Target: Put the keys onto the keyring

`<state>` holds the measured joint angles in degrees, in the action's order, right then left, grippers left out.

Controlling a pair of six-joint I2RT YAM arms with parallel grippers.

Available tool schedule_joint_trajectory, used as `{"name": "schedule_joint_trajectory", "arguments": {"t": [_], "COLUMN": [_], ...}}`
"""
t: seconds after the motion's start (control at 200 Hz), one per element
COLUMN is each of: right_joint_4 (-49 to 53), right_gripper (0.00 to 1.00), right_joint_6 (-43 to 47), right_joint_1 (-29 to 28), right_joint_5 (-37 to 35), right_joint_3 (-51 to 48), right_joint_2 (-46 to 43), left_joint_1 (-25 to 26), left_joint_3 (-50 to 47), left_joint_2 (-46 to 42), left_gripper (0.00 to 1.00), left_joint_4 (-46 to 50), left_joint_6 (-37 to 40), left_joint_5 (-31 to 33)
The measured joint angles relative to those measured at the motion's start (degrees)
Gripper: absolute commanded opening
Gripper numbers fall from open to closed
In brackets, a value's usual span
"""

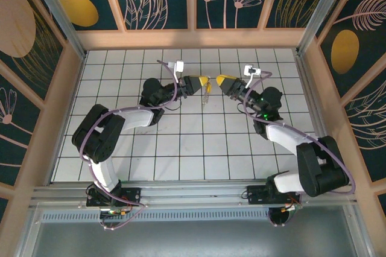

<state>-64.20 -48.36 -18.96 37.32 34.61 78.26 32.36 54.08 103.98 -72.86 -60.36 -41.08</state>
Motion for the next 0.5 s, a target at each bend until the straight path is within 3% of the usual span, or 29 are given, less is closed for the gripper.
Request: {"name": "schedule_joint_trajectory", "arguments": {"t": [0.501], "right_joint_4": [-2.5], "right_gripper": [0.27], "right_joint_6": [-1.6], "right_joint_1": [-2.5], "right_joint_5": [-1.2], "right_joint_3": [2.2], "right_joint_2": [4.1], "left_joint_1": [0.7], "left_joint_3": [0.0], "left_joint_2": [0.0], "left_gripper": [0.0], "left_joint_4": [-0.5], "left_joint_6": [-1.4], "left_joint_5": [1.6]}}
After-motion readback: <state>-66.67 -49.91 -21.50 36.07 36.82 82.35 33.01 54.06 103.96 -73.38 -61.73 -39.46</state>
